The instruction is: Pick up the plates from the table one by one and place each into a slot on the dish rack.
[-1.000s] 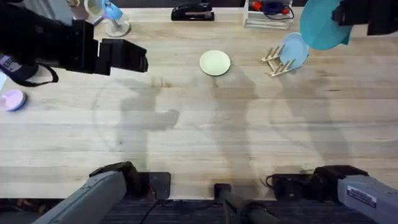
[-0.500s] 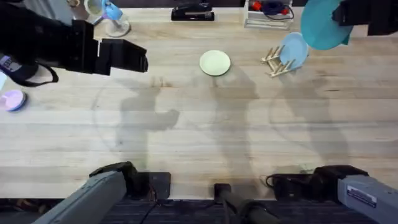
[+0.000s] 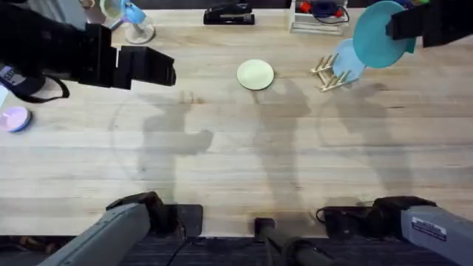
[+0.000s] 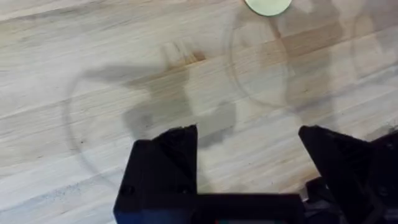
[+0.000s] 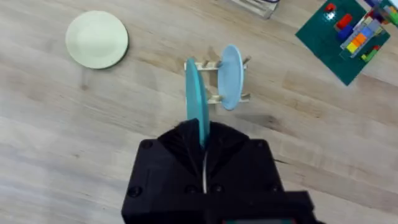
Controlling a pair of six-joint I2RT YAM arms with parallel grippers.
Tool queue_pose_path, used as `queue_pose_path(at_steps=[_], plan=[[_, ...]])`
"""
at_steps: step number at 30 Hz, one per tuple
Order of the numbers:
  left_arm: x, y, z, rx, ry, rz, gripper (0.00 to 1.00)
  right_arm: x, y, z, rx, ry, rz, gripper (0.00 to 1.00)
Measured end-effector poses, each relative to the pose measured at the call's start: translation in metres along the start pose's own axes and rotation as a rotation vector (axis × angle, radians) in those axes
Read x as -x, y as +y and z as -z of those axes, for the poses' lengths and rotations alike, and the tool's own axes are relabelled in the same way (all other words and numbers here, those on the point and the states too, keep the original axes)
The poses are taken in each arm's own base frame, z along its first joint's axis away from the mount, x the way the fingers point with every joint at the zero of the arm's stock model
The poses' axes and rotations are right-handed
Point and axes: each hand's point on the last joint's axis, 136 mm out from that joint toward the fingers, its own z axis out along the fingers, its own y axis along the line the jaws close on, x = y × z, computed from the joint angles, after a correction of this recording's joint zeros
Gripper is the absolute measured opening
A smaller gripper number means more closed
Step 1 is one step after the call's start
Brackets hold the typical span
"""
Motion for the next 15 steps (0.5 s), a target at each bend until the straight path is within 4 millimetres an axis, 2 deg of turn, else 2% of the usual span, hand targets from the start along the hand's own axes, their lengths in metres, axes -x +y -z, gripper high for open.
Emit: queue_pose_path(at_steps=[10, 15], plan=[[0.0, 0.0, 0.0, 0.0, 0.0, 0.0, 0.994, -0.007, -0.02, -0.002, -0.047, 0.021, -0.041, 0.029], [0.0, 0.0, 0.0, 0.0, 0.0, 0.0, 0.995, -0.007, -0.022, -0.001, -0.051, 0.022, -0.033, 0.029]])
